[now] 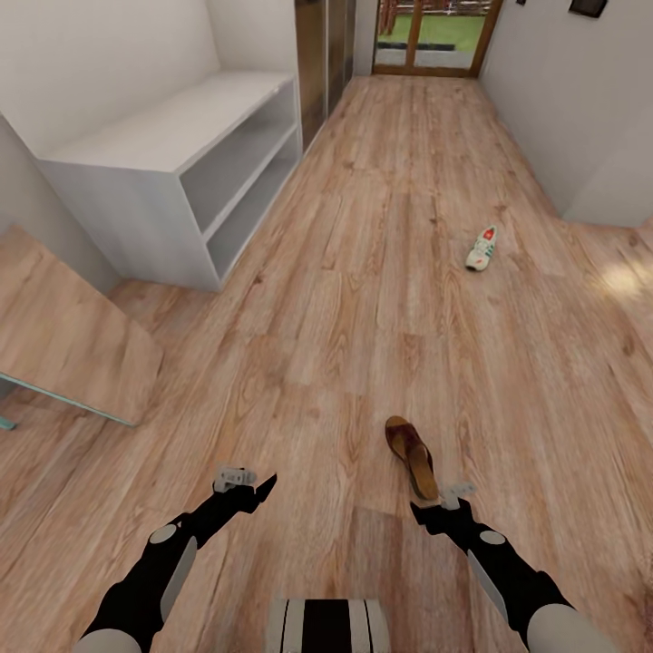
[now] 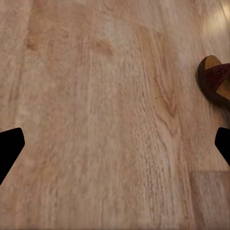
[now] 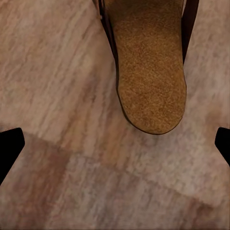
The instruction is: Pick up the two gym shoes and the two sandals from the corridor floor and place them onto the hallstand (shoe rack) in the corridor, making sure they are on the rack and not on the floor. Arrange them so the two gym shoes are next to each other and the two sandals are next to each other.
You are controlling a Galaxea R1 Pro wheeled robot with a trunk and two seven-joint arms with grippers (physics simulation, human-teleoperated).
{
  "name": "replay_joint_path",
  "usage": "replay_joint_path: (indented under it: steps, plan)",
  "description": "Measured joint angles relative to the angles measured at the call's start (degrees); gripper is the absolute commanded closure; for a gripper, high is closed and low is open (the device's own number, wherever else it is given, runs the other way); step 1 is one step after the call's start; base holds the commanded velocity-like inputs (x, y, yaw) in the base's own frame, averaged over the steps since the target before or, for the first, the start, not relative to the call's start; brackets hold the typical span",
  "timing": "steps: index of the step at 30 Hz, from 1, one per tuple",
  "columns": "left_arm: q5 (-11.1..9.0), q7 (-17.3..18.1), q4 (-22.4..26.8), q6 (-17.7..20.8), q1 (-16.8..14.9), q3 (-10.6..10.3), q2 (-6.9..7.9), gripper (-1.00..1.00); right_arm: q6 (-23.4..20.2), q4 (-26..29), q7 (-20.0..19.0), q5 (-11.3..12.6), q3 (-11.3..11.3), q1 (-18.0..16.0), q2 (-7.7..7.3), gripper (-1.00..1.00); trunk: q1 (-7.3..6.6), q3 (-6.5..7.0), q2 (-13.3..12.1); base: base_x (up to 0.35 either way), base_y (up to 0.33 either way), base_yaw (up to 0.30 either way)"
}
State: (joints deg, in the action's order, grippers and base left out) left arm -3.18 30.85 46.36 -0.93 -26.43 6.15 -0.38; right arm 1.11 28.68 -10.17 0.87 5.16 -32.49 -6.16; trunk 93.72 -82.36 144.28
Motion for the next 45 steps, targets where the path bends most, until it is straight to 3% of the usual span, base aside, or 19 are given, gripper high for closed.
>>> replay_joint_path:
  steps: [18,29,45]
  plan:
    - [0.0,0.0,0.1,-0.3,0.1,-0.8,-0.14,-1.0,0.0,0.0,0.0,0.0,0.0,0.0,-0.09,-1.0,0.0,-0.53,0.0,0.004,0.0,-0.019]
    - [0.0,-0.1,0.1,-0.3,0.1,-1.1,-0.18,-1.0,0.0,0.0,0.0,0.0,0.0,0.0,-0.12,-1.0,-0.02,-0.54,0.0,0.197,0.0,-0.066]
    - [0.0,-0.1,0.1,-0.3,0.0,-1.1,-0.18,-1.0,0.1,-0.1,0.0,-0.1,0.1,0.0,-0.18,-1.0,-0.01,-0.54,0.0,0.045,0.0,-0.075]
